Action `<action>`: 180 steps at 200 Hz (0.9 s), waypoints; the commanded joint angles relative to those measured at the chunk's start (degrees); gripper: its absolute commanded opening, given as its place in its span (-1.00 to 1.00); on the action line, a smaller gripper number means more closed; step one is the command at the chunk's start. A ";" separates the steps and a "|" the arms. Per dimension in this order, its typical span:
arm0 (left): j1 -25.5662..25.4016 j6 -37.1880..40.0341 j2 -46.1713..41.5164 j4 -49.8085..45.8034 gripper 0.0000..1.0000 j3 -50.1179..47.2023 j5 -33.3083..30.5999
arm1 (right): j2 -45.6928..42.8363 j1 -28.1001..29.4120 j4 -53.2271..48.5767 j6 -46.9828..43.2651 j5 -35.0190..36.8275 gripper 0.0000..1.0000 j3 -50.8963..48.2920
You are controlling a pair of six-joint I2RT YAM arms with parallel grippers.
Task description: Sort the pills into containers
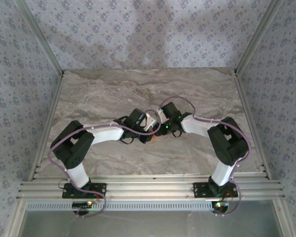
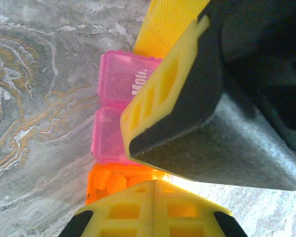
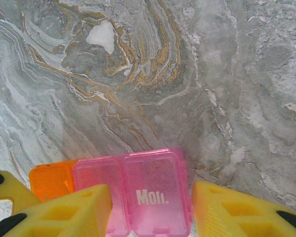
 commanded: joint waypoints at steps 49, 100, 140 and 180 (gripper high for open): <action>-1.41 3.49 5.21 -7.25 -1.00 -0.62 -4.60 | 3.50 -0.05 -2.95 -0.26 1.16 -0.05 0.06; -1.70 3.38 5.62 -5.25 -1.00 -2.02 -3.05 | 3.25 -0.21 -3.18 -0.35 1.19 -0.06 0.02; -1.01 2.34 1.92 -2.74 -1.00 -2.60 -2.66 | 2.81 -0.11 -3.68 -0.30 0.78 -0.06 0.50; 0.95 0.10 -4.14 2.48 -0.87 -4.52 -2.02 | 1.33 -0.40 -4.64 0.05 0.13 -0.05 1.99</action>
